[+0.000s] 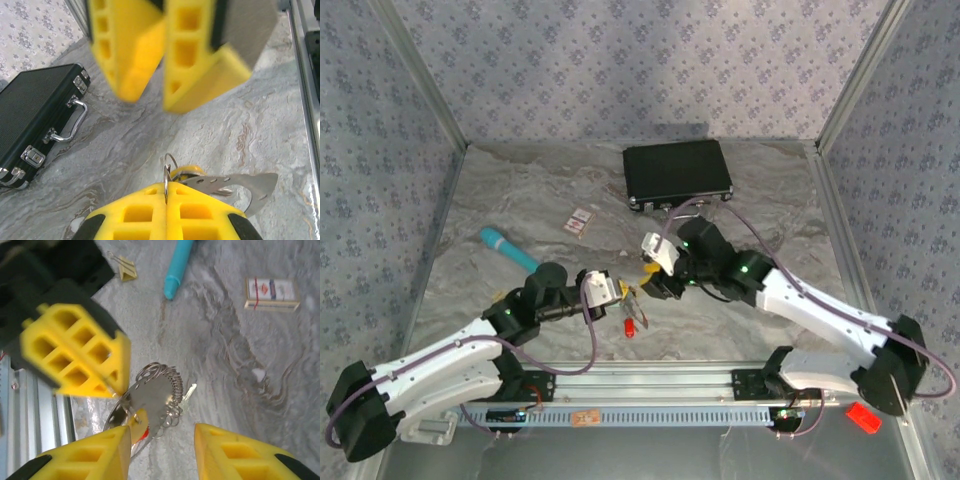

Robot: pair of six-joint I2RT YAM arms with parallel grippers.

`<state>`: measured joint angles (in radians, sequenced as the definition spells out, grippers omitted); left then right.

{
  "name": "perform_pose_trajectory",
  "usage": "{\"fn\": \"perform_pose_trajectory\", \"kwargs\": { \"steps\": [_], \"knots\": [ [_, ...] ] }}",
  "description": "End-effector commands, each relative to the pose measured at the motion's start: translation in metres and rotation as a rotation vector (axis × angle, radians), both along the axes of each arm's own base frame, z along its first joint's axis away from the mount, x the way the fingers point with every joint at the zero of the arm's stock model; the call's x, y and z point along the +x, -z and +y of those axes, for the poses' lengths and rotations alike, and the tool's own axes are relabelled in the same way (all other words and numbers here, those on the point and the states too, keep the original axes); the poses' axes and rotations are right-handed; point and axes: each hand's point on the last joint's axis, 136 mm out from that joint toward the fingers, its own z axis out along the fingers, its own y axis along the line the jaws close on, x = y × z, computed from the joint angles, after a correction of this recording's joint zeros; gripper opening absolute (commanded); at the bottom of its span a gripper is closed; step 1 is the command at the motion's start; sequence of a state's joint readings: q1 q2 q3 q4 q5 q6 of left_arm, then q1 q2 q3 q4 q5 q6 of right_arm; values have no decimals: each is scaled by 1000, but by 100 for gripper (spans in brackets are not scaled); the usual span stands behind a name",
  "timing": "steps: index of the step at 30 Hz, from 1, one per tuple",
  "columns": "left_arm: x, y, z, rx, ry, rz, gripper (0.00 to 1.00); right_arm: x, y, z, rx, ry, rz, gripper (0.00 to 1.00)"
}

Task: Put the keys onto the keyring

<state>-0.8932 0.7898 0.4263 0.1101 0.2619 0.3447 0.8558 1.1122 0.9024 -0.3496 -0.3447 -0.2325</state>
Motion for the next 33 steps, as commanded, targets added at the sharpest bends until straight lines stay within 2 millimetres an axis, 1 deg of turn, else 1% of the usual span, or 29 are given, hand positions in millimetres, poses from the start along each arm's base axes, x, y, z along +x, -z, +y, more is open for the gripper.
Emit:
{"fn": "perform_pose_trajectory", "kwargs": {
  "steps": [1,4,6,9,14,18,21,26,33],
  "knots": [
    [-4,-21,-4,-126,5,16,0,-15,-11,1,60,-151,-213,39],
    [-6,-24,-4,-155,8,19,0,-22,-15,5,101,-222,-337,38],
    [-9,-26,-4,-176,20,16,0,-22,-17,10,111,-235,-356,36],
    [-13,-26,-4,-194,46,20,0,-25,-18,18,125,-271,-348,33],
    [-18,-27,-7,-212,75,27,0,-31,-13,27,142,-318,-316,28],
    [-19,-27,-7,-213,78,26,0,-36,-3,28,129,-336,-284,27],
    [-19,-26,-7,-211,83,24,0,-35,2,28,121,-329,-275,27],
    [-23,-29,-8,-214,107,22,0,-29,1,30,120,-308,-286,22],
    [-26,-30,-8,-220,119,20,0,-31,6,33,112,-326,-262,17]
  ]
}}
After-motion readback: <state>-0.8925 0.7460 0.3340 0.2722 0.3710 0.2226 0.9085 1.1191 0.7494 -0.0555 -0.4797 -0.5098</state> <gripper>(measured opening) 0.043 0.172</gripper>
